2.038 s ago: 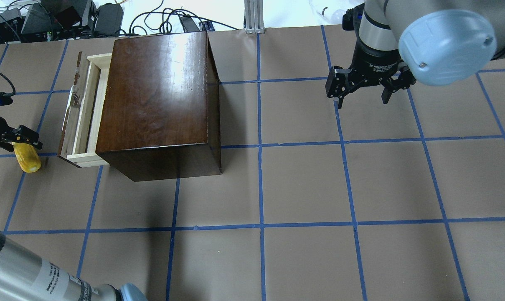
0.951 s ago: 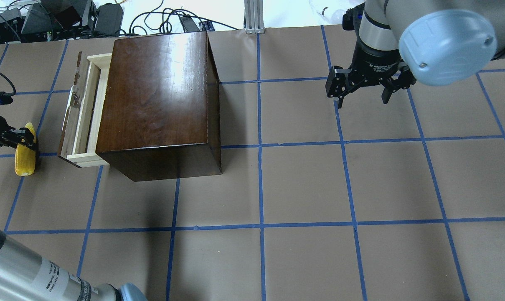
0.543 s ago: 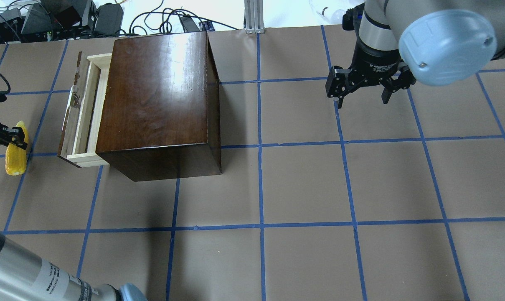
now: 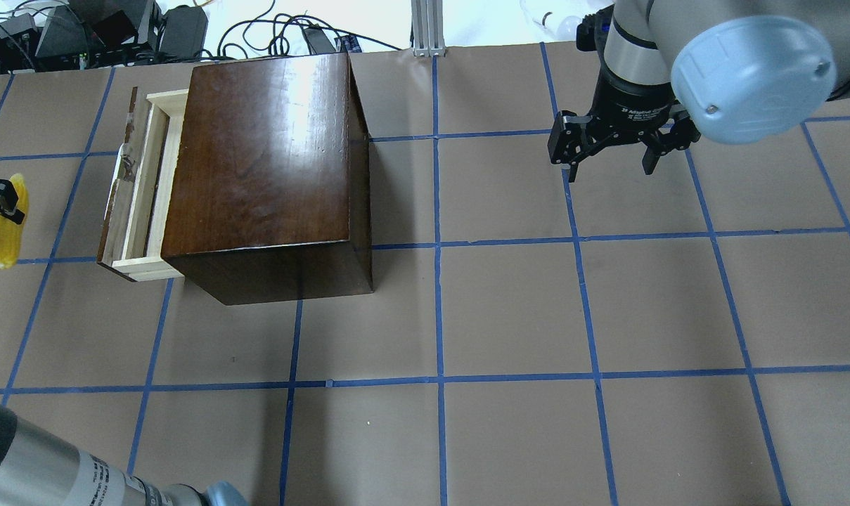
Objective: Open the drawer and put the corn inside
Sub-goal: 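Lift the corn cob and carry it over the open drawer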
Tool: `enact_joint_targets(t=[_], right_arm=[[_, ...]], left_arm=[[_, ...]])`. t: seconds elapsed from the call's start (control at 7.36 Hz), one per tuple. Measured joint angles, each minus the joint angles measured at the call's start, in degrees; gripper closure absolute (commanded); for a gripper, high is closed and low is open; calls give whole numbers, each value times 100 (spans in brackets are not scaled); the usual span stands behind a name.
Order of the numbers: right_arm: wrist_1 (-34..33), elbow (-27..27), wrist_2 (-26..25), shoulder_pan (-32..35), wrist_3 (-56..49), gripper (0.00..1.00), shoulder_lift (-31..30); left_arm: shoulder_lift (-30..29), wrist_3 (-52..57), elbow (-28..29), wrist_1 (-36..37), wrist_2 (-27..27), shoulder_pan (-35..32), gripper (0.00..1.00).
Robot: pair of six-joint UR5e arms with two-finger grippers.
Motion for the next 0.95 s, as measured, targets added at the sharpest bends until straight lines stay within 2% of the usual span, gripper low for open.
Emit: enact_joint_targets(t=[0.27,0.41,0.95], right_arm=[[-4,2,5,0,0,0,0],[-1,2,9,0,0,0,1],[2,0,14,0,0,0,6]], left_arm=[[237,-1,651,-1031,-6,-453,100],[359,-11,802,-1292,-18,-712,100],[657,-216,768,-1414,-142,-1691,100]])
